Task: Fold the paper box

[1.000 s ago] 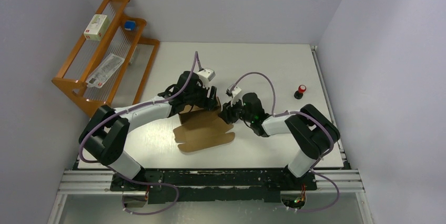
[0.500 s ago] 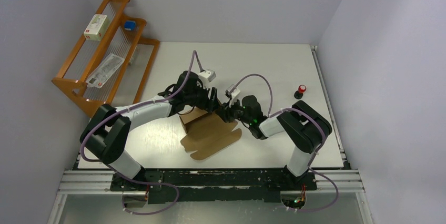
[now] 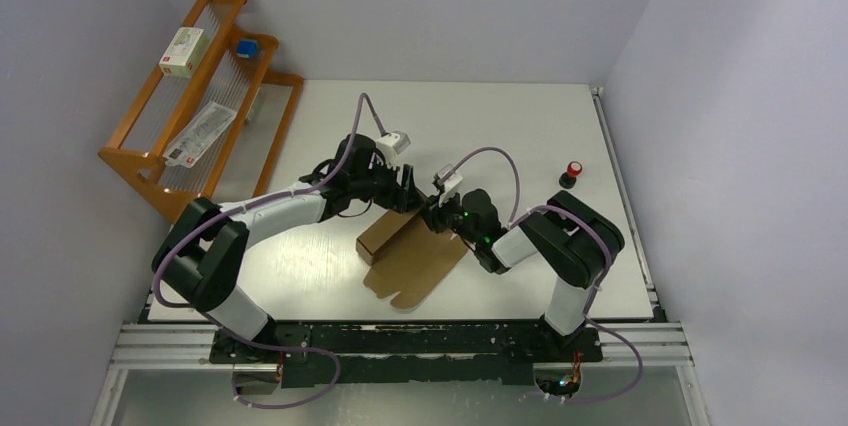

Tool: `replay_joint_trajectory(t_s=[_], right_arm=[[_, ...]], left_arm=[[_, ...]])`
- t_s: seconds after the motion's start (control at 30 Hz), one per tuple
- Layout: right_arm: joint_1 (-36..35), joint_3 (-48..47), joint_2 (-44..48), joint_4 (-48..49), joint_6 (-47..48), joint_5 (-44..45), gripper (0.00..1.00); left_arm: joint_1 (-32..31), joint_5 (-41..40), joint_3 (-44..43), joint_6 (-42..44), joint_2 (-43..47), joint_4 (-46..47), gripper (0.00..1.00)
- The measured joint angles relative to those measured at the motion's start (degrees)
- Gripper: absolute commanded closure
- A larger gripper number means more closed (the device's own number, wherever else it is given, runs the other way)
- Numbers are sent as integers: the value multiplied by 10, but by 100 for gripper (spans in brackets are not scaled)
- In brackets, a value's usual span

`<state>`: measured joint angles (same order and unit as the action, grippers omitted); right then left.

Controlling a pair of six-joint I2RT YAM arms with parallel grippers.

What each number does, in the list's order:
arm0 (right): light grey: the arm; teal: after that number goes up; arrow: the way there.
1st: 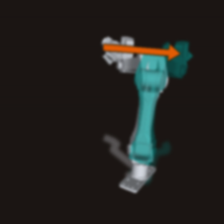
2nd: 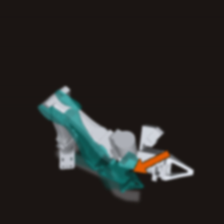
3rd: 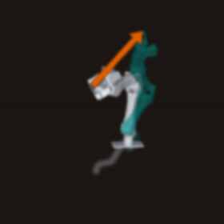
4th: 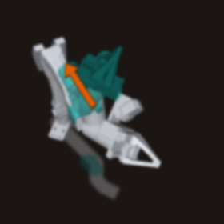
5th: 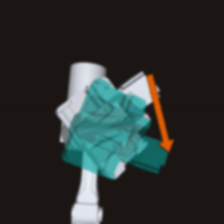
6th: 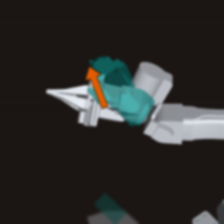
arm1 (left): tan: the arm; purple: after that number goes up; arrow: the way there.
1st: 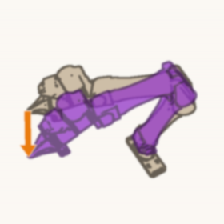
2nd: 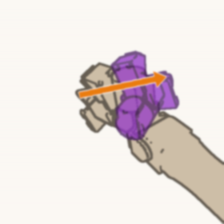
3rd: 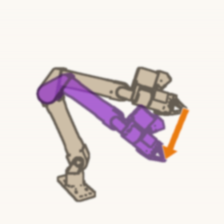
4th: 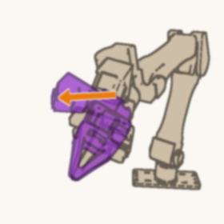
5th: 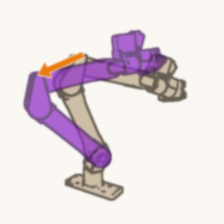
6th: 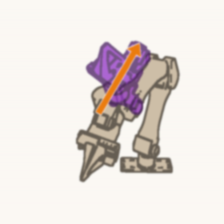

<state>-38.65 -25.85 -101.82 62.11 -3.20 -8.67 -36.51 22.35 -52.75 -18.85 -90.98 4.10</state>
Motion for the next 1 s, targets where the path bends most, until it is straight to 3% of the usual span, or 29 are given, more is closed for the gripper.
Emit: replay_joint_trajectory(t_s=[0.47,1.0], right_arm=[[-9,-1,-8,17,-40,68,80],[-23,-33,1,-67,-97,170,80]], left_arm=[[44,55,35,-66,-20,50,31],[61,105,48,-126,-54,128,31]])
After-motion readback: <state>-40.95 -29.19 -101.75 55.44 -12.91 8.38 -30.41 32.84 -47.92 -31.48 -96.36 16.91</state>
